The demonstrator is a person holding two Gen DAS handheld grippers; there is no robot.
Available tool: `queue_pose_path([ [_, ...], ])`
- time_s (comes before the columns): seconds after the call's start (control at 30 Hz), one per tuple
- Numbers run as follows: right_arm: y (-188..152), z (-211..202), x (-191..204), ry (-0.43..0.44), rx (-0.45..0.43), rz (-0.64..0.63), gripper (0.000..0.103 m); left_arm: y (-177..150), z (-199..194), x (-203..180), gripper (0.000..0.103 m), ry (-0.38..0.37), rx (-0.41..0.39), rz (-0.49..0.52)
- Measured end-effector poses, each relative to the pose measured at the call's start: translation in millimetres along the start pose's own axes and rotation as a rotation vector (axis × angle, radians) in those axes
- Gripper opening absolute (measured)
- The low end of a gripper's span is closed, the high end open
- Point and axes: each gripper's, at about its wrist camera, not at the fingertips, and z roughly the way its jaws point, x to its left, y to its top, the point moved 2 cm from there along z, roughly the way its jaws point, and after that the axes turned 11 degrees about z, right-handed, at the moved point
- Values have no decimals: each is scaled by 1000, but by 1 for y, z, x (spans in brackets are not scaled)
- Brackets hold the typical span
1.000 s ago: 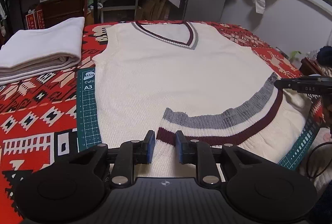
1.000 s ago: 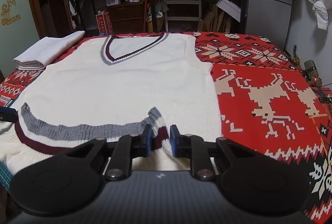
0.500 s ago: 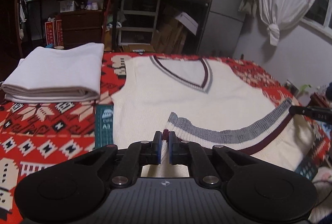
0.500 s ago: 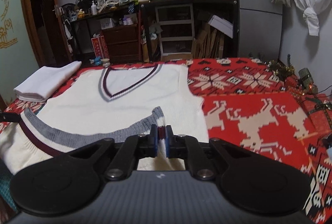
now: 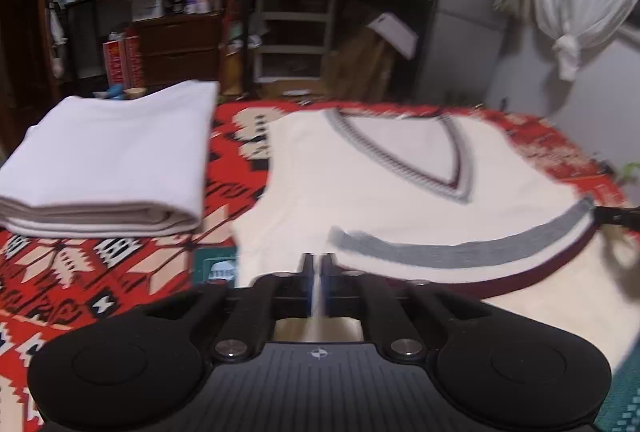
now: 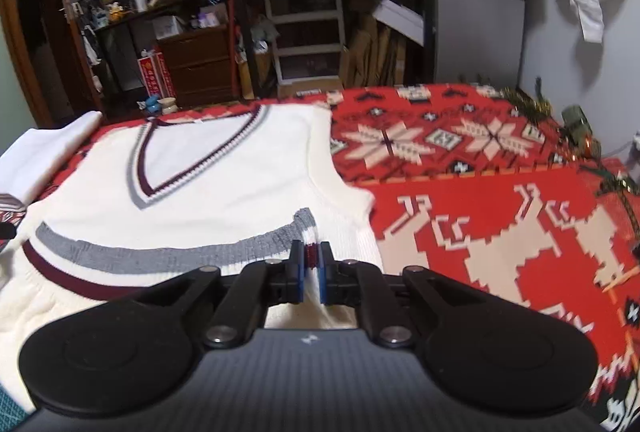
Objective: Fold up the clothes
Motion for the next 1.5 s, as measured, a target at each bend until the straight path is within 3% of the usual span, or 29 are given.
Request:
queue_pose_path([
  [0.13, -2, 7, 1, -4, -4, -4, 7, -4, 0, 16, 0, -18, 3, -75],
  [0.23, -6, 15, -1, -15, 17, -12, 9, -7, -8, 19, 3, -71, -5, -94],
  [0.3, -4, 12, -6, -12, 20, 6, 22, -11, -17, 21, 12, -107, -10, -107],
  [0.33, -5, 5, -9, -6, 20, 12, 24, -13, -22, 22, 14, -121, -8, -109],
  [0.4, -9, -10, -16, 7, 21, 24, 35, -21, -33, 23, 32, -136, 10, -102],
  [0.47, -12, -26, -22, 19, 22, 36, 40, -29, -41, 24, 40, -152, 40, -93],
  [0.67, -32, -74, -42, 40, 40, 65, 54, -60, -60, 30, 40, -209, 102, -185],
  [0.8, -49, -93, -51, 41, 56, 54, 55, -76, -69, 30, 38, -230, 129, -225],
  [0.93, -61, -94, -55, 44, 92, 65, 51, -80, -72, 24, 37, -222, 134, -191],
  [0.97, -64, -94, -56, 45, 101, 69, 35, -80, -72, 23, 35, -217, 135, -186],
  [1.0, -65, -92, -56, 44, 112, 67, 19, -80, -72, 23, 21, -212, 137, -180],
  [1.1, -67, -92, -55, 40, 108, 56, 10, -80, -72, 21, 9, -185, 149, -155],
  [1.27, -66, -100, -54, 38, 129, 53, 6, -80, -82, 17, 6, -164, 165, -119],
  [1.5, -76, -127, -61, 57, 215, 83, 6, -98, -117, 18, 6, -204, 236, -168],
])
